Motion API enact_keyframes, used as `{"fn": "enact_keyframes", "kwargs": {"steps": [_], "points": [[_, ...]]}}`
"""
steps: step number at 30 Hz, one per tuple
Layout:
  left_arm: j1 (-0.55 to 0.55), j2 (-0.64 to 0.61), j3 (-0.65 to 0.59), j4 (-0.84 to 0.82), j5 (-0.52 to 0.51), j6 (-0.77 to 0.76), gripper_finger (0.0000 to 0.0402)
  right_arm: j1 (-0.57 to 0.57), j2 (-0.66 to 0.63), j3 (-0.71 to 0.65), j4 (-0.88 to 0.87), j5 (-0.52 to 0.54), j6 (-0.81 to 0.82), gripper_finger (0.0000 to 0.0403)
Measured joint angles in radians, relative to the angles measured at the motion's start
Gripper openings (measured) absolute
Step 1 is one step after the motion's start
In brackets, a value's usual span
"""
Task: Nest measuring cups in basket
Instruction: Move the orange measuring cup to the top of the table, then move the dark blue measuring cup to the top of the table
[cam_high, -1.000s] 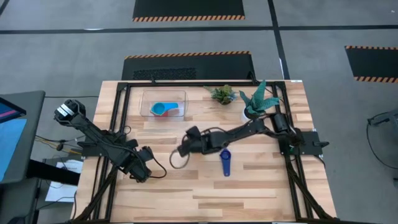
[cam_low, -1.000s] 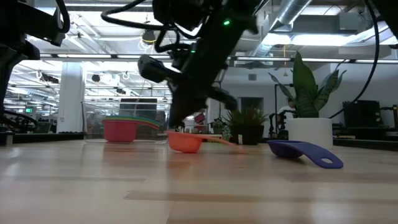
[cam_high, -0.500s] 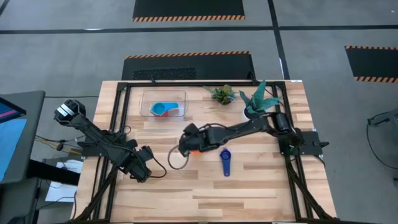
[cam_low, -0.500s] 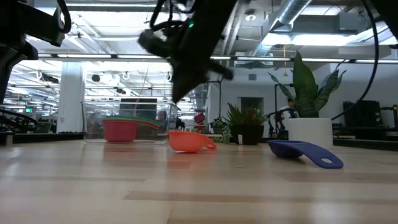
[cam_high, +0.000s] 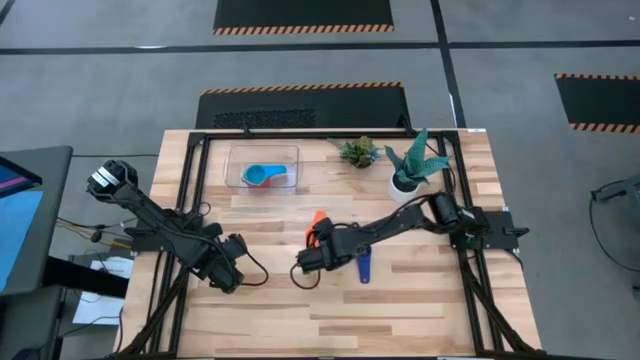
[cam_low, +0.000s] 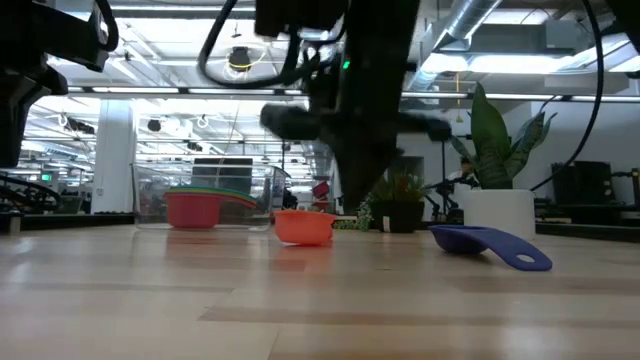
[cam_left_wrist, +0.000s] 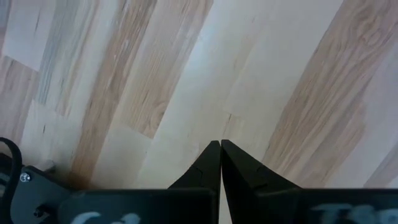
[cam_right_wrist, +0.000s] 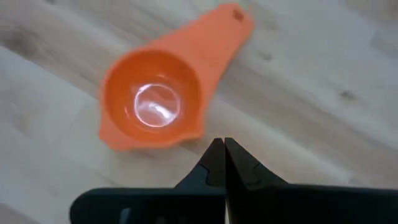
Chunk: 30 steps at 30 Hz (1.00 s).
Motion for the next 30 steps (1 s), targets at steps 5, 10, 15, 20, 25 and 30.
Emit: {"fn": "enact_keyframes", "kwargs": {"steps": [5,10,15,20,25,30], "points": [[0.000,0.000,0.000,0.000,-0.002,0.002,0.0000,-0.020,0.051,-0.004,0.099,-0.033,-0.024,0.0007],[0.000,0.000,0.000,0.000,-0.003,0.003,0.0000,-0.065,0.043,0.001,0.275,-0.002,-0.123,0.0005],[0.000,0.000,0.000,0.000,0.000,0.003,0.0000,-0.108,0.040,0.000,0.371,-0.029,-0.197,0.0008],[0.000,0.000,0.000,0.000,0.001,0.003,0.0000,-0.061,0.040,0.000,0.309,-0.060,-0.176,0.0006],[0.000,0.000,0.000,0.000,0.001,0.003,0.0000,0.014,0.014,0.001,0.122,-0.060,-0.029,0.0009],[0.000,0.000,0.000,0.001,0.000,0.007,0.0000,0.109,-0.030,0.002,-0.159,-0.055,0.235,0.0008]]}}
